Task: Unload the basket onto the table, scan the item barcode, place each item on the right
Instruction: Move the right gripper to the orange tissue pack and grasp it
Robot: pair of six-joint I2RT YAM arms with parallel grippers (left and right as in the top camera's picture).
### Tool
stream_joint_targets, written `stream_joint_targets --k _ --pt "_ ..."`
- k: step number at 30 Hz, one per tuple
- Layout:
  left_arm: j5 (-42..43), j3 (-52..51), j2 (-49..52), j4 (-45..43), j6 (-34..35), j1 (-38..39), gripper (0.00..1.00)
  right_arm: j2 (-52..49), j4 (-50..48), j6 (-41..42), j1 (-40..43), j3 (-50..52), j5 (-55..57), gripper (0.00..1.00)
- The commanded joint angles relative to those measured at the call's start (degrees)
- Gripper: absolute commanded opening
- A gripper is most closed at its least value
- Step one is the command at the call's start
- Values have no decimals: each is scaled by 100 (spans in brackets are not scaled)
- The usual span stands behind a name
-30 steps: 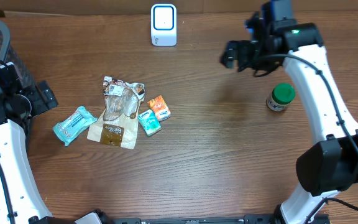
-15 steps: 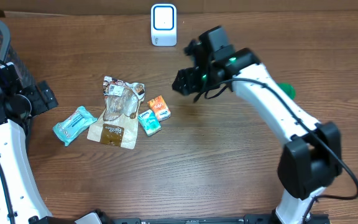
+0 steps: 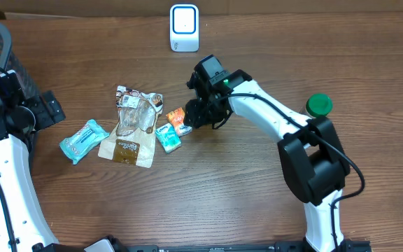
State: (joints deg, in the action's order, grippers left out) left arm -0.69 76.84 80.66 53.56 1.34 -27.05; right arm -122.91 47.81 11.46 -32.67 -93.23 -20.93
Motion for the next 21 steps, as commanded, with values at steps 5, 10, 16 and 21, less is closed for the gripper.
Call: stream_joint_targets --k 5,10,16,21 --pt "-81 20 -72 -24 39 -68 100 -197 -181 214 -28 181 24 41" --pt "-81 20 -72 -24 39 -68 100 -197 -568 249 -68 496 -245 41" --pt "-81 20 -72 -24 37 -68 100 -201 -887 251 -94 748 -317 36" --pt "-79 20 -72 -24 39 -68 100 -195 -846 249 -28 723 -339 4"
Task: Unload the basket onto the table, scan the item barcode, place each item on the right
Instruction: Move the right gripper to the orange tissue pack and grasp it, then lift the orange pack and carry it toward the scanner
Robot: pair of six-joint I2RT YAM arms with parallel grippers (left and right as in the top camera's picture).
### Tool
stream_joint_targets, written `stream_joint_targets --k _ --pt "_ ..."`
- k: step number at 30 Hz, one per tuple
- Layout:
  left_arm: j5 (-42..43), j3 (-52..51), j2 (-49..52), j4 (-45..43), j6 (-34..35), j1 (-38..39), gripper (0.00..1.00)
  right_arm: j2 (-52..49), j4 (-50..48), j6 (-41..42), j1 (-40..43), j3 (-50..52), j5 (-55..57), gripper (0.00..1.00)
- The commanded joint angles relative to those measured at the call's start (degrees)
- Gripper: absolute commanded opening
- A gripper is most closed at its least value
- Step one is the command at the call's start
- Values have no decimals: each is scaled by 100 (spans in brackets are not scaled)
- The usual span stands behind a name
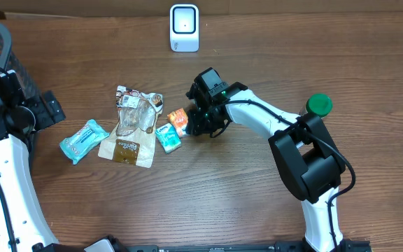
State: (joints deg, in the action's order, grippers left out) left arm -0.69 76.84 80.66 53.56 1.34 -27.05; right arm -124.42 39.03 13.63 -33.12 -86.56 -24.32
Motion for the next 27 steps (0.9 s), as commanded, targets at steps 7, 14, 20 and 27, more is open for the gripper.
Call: stream_joint_targets --k 7,14,20,27 --pt "-81 20 -72 -24 39 -68 100 317 605 -535 601 57 -1244 4" --pt "-81 20 -72 -24 37 -68 100 581 1257 -1113 1239 57 -2065 4" --pt "-81 20 -72 -24 39 -68 99 579 1416 -1228 1283 59 -2210 4" --pt "-81 20 -72 -24 39 -68 100 581 1333 -1563 1329 59 -4918 4"
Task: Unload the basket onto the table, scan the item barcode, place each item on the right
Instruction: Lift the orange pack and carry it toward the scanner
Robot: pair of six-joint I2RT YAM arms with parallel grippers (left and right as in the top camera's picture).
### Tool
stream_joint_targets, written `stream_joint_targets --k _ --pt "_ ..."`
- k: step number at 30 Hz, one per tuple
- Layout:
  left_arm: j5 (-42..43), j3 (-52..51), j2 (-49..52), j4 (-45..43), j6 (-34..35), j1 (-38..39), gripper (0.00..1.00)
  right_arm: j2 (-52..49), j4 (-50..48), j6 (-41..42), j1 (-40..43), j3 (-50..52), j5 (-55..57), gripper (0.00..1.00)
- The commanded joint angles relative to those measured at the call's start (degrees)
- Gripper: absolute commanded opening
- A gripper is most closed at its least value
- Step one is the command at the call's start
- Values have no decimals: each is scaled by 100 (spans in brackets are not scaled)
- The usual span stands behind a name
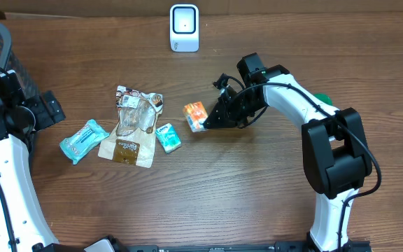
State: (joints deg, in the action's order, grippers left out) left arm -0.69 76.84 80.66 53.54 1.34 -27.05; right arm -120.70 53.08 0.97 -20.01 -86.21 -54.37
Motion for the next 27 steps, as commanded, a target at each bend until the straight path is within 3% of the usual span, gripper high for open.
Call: stream_joint_targets --k 1,5,16,27 --pt "-79 20 -72 -22 39 -68 100 210 -114 -295 39 22 -2304 4" --pt "-81 20 -72 -22 39 -68 99 210 -151 -160 212 15 -3554 4" --pt "-81 20 -72 -22 39 -68 100 382 -151 1561 664 -507 -3558 4" --pt "-81 20 -72 -20 37 -68 100 1539 -155 1690 1097 -1294 -3558 4"
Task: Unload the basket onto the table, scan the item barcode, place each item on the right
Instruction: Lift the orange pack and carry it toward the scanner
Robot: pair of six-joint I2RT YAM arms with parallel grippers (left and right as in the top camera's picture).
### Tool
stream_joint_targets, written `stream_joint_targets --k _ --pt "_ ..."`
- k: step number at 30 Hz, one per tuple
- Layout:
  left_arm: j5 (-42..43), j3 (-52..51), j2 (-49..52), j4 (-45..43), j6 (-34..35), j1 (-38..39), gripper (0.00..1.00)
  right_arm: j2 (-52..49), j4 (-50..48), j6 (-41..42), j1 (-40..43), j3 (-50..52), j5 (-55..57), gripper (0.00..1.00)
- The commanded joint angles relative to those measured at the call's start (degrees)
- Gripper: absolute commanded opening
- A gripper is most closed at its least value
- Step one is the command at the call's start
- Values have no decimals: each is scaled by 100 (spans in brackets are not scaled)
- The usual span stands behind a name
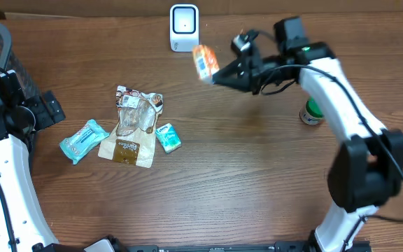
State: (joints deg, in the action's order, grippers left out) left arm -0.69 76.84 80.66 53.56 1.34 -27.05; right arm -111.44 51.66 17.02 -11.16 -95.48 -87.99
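A small orange packet (205,61) hangs in the air, with my right gripper (217,72) shut on its right side. The packet is just right of and a little in front of the white scanner (184,28), which stands at the back edge with its lit window facing forward. My right arm reaches in from the right, well above the table. At the far left my left gripper (50,108) rests low with nothing near its fingers. Its jaw state is unclear from above.
A brown snack pouch (128,136), a teal wrapper (82,140) and a small green packet (168,138) lie left of centre. A green-capped object (312,112) stands under the right arm. A dark mesh basket sits at the far-left corner.
My right gripper has gone up and back with the orange packet, from mid-table near the green packet to a spot beside the scanner. The left arm is unmoved.
My right gripper was first down over the orange packet beside the green one, and stayed on it a moment later. Then it held the packet off to the right of the pile. Now the packet is raised close to the scanner.
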Motion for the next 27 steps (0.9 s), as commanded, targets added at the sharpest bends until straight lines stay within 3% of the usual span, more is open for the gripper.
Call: stream_joint_targets --k 1,9,18,22,27 --pt "-81 20 -72 -24 39 -68 99 726 -13 85 280 -431 -197 4" --pt "-81 20 -72 -24 39 -68 100 1386 52 144 643 -525 -197 4" --pt "-81 20 -72 -24 39 -68 100 1445 -50 122 632 -525 -76 4" --pt "-81 20 -72 -24 37 -68 100 1445 -48 129 450 -525 1104 4" --pt "-81 20 -72 -24 39 -68 100 1445 -352 713 -170 -533 3595 4"
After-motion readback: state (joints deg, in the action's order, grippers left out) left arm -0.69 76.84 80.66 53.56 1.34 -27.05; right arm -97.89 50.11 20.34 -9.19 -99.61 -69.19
